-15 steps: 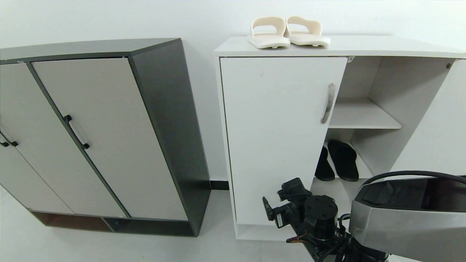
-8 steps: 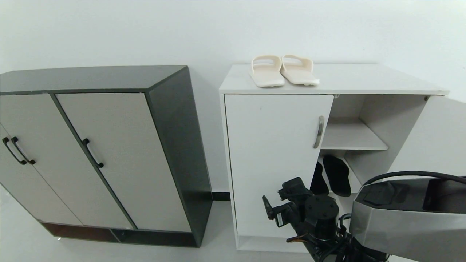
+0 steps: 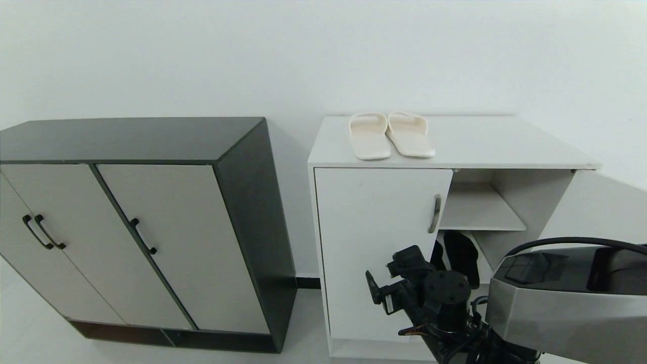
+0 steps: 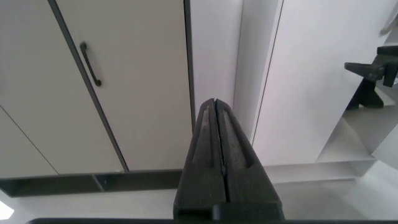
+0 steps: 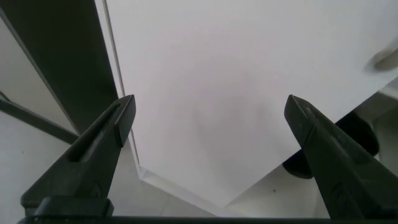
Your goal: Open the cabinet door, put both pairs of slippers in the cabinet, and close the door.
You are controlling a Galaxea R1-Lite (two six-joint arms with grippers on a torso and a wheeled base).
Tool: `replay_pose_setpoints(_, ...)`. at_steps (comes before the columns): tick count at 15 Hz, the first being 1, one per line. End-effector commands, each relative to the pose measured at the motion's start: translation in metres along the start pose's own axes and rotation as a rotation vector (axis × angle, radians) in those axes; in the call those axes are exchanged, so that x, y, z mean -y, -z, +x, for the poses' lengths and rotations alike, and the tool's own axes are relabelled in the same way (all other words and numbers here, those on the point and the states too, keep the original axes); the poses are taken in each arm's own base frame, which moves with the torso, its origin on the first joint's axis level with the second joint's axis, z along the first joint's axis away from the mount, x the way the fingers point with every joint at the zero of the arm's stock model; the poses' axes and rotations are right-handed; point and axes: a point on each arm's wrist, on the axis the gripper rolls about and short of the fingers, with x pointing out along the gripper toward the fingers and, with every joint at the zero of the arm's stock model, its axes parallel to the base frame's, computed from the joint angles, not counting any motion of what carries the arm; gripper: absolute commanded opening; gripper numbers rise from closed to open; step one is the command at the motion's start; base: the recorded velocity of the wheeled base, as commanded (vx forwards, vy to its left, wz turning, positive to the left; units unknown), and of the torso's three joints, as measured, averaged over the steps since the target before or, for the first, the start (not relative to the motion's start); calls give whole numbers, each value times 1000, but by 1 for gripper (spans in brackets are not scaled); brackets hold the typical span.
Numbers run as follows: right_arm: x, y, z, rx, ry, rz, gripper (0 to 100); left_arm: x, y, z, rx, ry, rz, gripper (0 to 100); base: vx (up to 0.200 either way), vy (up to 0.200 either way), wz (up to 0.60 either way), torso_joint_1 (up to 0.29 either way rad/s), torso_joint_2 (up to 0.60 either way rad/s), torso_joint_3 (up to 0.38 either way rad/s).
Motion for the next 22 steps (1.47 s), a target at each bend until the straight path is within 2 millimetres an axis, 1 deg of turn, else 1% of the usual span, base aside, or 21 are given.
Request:
replay_pose_setpoints(1,0,-1,0,3,1,1,100,0,0,0,-1,0,0,0,0,0,0,198,-500,-310)
replay_pose_setpoints(3,4,-2,2,6,14,4,100,0,0,0,-1,0,0,0,0,0,0,193,-503,-303)
replay_pose_setpoints(14,5,-1,2,5,7,-5,100,0,0,0,-1,0,0,0,0,0,0,238,-554,-315)
replay_pose_setpoints(16,11,4,4,-14,-3,-70,100,0,0,0,-1,-1,-1,0,0,0,0,107,-239,-134)
replay_pose_setpoints(17,16,2,6,-7,12,-94,100,0,0,0,-1,-1,-1,0,0,0,0,32,-51,-41)
replay_pose_setpoints(18,21,-10,8,27,35,-90,100,0,0,0,-1,-1,-1,0,0,0,0,0,0,0)
replay_pose_setpoints(19,25,-30,6,84,50,-66,100,0,0,0,-1,-1,-1,0,0,0,0,0,0,0)
replay_pose_setpoints(20,29,-44,1,93,63,-59,100,0,0,0,-1,-1,-1,0,0,0,0,0,0,0)
replay_pose_setpoints(21,31,-52,-2,87,67,-55,100,0,0,0,-1,-1,0,0,0,0,0,0,0,0)
replay_pose_setpoints(22,34,-67,-11,32,55,-31,100,0,0,0,-1,-1,2,0,0,0,0,0,0,0)
